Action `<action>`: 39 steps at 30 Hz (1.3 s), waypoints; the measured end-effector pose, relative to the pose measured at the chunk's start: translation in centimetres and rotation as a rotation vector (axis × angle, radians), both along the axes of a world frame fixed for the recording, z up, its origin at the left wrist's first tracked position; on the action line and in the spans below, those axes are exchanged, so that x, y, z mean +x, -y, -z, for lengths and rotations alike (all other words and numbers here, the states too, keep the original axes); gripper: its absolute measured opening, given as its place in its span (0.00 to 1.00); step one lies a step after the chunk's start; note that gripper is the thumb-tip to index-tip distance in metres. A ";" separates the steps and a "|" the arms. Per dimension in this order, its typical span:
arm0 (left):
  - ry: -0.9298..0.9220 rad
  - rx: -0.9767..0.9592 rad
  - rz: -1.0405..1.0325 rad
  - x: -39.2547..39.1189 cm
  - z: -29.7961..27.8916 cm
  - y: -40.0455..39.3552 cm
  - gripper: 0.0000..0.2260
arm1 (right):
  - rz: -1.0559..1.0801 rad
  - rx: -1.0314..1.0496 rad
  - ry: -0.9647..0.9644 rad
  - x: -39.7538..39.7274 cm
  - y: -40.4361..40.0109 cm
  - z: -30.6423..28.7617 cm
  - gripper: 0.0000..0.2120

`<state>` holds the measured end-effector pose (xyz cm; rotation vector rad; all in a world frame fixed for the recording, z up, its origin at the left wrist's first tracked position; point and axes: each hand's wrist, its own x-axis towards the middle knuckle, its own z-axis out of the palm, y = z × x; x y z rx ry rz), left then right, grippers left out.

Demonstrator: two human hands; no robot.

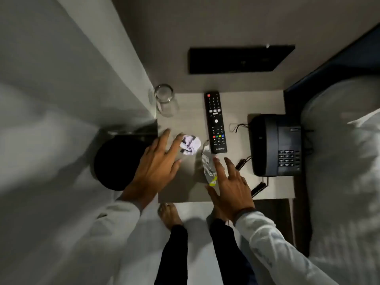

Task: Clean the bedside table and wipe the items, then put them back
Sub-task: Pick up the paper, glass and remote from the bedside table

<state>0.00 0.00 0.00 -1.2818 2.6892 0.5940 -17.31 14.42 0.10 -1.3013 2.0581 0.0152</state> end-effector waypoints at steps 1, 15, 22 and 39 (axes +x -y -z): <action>0.000 0.040 0.024 -0.8 1.1 0.4 0.31 | -0.004 0.004 0.001 0.3 0.5 0.9 0.41; -0.076 0.049 -0.296 9.2 7.6 -0.4 0.22 | 0.045 -0.121 0.101 4.4 1.7 6.2 0.23; 0.003 0.164 -0.451 21.1 7.6 1.4 0.39 | 0.019 -0.098 0.370 14.8 10.3 8.2 0.23; 0.252 -0.450 0.653 -5.4 -1.2 11.2 0.16 | 0.448 -0.063 -0.235 -1.8 10.5 5.9 0.38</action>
